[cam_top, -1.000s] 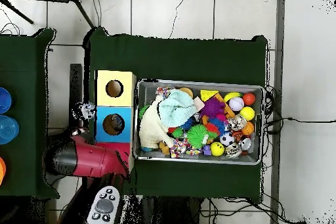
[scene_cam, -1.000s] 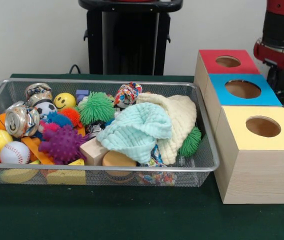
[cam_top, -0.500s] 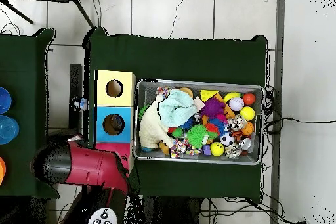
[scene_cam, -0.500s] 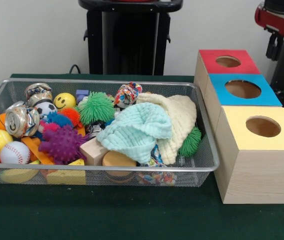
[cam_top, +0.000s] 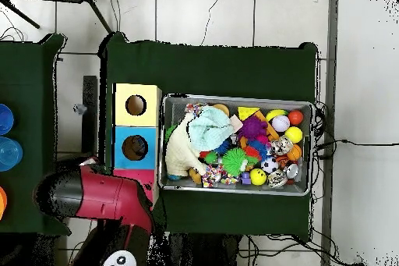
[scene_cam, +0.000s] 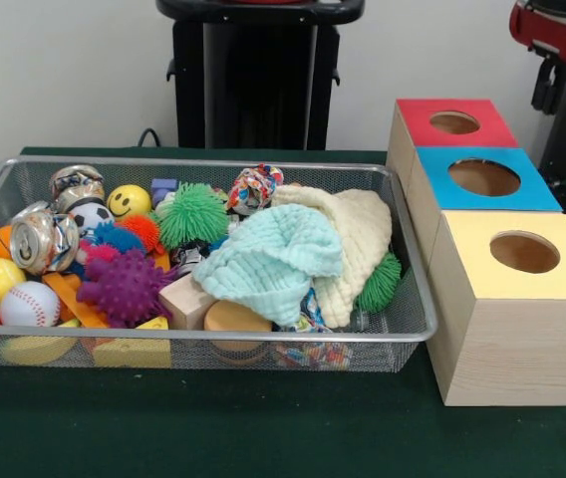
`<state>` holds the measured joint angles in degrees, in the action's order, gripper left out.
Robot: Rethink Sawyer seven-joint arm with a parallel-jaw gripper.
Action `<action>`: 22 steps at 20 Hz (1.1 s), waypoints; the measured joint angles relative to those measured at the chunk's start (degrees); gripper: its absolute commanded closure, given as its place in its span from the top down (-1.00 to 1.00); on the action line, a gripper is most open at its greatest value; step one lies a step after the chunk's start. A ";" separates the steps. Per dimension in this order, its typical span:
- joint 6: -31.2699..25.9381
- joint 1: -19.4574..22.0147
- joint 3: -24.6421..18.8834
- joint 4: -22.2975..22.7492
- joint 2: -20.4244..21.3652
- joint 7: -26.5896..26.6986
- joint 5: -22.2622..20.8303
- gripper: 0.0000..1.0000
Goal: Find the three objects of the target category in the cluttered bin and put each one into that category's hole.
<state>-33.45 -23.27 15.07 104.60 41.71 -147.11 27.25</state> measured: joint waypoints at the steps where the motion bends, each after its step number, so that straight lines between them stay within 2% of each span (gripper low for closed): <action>1: 0.05 0.07 0.02 0.01 -0.01 0.00 0.00 -1.00; 8: 3.31 2.30 -0.40 0.67 -0.08 0.00 -0.25 -1.00; 11: 8.63 6.48 -1.80 1.80 -0.04 0.00 -2.29 -1.00; 16: 16.89 14.60 -4.45 3.76 -0.35 0.00 -9.30 -1.00; 20: 23.13 23.05 -6.75 4.43 -1.80 0.00 -19.04 -1.00; 22: 23.69 24.39 -7.13 4.45 -2.13 0.00 -20.54 -1.00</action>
<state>-9.75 1.12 7.94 109.05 39.58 -147.11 6.71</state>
